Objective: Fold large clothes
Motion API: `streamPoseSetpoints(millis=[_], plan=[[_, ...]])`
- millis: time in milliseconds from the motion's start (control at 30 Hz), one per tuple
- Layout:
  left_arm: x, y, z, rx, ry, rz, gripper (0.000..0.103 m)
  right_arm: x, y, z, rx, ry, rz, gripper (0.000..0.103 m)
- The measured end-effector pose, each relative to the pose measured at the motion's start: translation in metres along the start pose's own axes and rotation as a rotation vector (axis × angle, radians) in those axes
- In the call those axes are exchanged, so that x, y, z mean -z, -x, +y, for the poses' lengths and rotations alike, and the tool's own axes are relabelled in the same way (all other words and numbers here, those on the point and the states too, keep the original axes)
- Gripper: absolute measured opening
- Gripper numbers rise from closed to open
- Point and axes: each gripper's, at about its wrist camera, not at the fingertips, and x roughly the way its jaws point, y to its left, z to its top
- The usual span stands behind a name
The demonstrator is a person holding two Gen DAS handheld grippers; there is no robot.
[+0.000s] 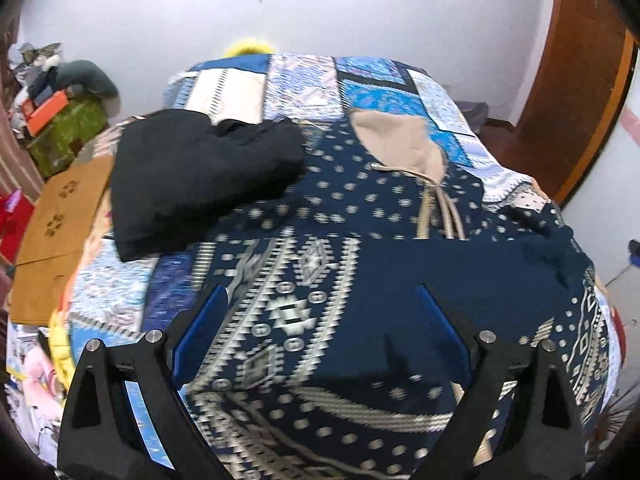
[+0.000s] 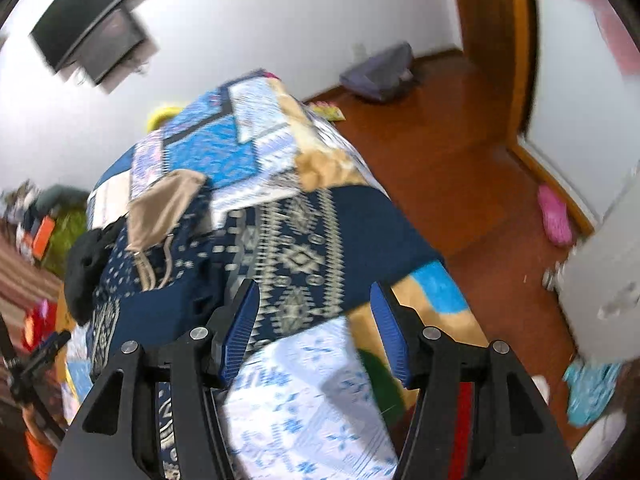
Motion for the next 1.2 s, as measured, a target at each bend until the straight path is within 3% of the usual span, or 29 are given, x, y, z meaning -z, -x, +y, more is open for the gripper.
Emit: streamPoseSetpoints(millis=[200, 367, 567, 733, 767, 867, 900, 1033, 1200], plan=[[0.008, -0.031, -0.023, 0.025, -0.047, 0.055, 0.095, 0.007, -0.056, -0.05, -0.127, -0.259, 0.18, 0.054], [0.019, -0.049, -0.032, 0.014, -0.085, 0.091, 0.095, 0.004, -0.079, -0.069, -0.14, -0.355, 0.175, 0.054], [0.026, -0.06, -0.031, 0.019, -0.073, 0.122, 0.095, -0.019, -0.11, -0.089, -0.089, -0.468, 0.174, 0.054], [0.031, -0.062, -0.023, 0.032, -0.026, 0.128, 0.095, -0.042, -0.126, -0.089, 0.016, -0.444, 0.173, 0.053], [0.033, -0.062, -0.022, 0.034, -0.018, 0.13, 0.095, -0.046, -0.126, -0.086, 0.051, -0.428, 0.157, 0.048], [0.037, -0.061, -0.017, 0.028, -0.008, 0.135, 0.095, -0.049, -0.121, -0.079, 0.142, -0.4, 0.111, 0.015], [0.038, -0.06, -0.015, 0.028, -0.007, 0.137, 0.095, -0.049, -0.118, -0.078, 0.145, -0.4, 0.096, 0.012], [0.042, -0.053, -0.007, 0.014, -0.009, 0.126, 0.095, -0.05, -0.087, -0.058, 0.124, -0.327, 0.004, 0.009], [0.044, -0.046, 0.001, 0.009, 0.002, 0.113, 0.095, -0.066, -0.02, 0.004, 0.091, -0.142, -0.177, 0.008]])
